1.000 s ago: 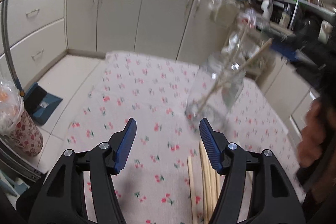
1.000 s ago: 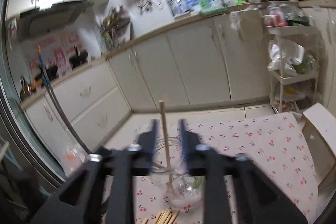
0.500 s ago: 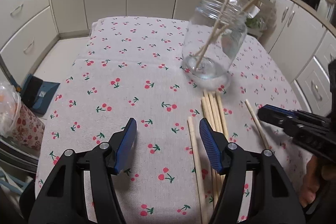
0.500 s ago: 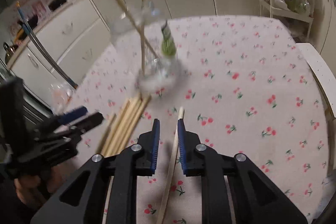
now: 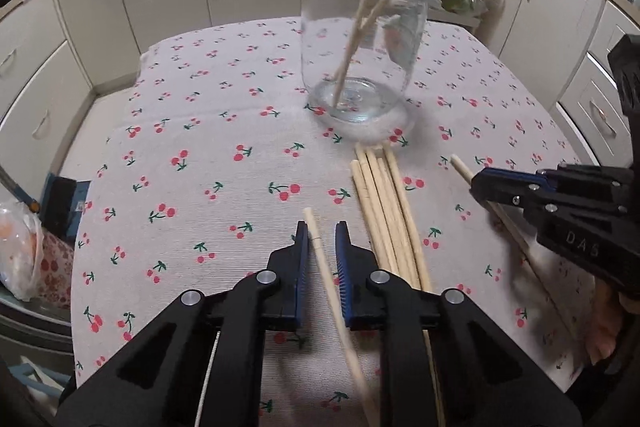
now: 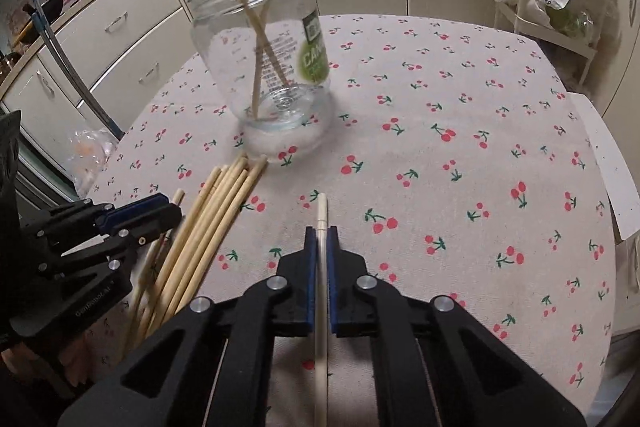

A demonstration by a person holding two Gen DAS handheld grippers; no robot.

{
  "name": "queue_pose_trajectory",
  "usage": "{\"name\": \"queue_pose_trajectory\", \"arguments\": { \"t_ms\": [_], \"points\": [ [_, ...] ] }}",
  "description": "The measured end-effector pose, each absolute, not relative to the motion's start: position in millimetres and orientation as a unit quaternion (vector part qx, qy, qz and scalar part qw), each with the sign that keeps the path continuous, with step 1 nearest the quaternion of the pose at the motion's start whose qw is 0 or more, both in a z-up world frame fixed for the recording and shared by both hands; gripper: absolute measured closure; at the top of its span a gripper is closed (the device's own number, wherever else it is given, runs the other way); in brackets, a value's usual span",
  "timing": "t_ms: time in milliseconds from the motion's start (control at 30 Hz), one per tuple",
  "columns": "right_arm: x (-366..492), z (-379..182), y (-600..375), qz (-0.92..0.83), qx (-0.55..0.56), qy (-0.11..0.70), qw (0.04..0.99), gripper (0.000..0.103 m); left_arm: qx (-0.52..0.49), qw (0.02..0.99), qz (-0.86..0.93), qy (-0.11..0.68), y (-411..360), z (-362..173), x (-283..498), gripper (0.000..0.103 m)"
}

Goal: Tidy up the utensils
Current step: 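Grasp another chopstick with the left gripper while the right gripper grasps one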

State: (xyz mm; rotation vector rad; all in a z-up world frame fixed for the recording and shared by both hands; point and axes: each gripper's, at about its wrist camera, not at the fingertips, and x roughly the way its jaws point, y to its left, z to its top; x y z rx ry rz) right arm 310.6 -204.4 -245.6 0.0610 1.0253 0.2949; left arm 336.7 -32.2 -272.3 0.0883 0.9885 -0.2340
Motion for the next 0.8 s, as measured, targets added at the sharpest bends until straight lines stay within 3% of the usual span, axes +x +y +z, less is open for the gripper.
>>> {"name": "queue_pose_trajectory", "arguments": {
  "t_ms": [233,300,400,567,800],
  "points": [
    [313,-244,-189,0.151,-0.038,0.498,0.853,0.097,0.077,0.852,-0.112,0.505,-43,-270,349,0.088],
    [313,-244,-196,0.155,-0.012,0.498,0.853,0.097,0.057,0.848,-0.124,0.512,-40,-269,353,0.096],
    [314,-240,-217,0.162,0.07,0.491,0.853,0.097,0.01,0.85,-0.129,0.51,-27,-263,359,0.098],
    [308,-198,-250,0.178,0.189,0.39,0.884,0.097,-0.061,0.895,-0.133,0.421,1,-213,362,0.098],
    [294,-129,-270,0.159,0.251,0.22,0.929,0.097,-0.137,0.954,-0.128,0.236,17,-133,369,0.098]
  ]
}}
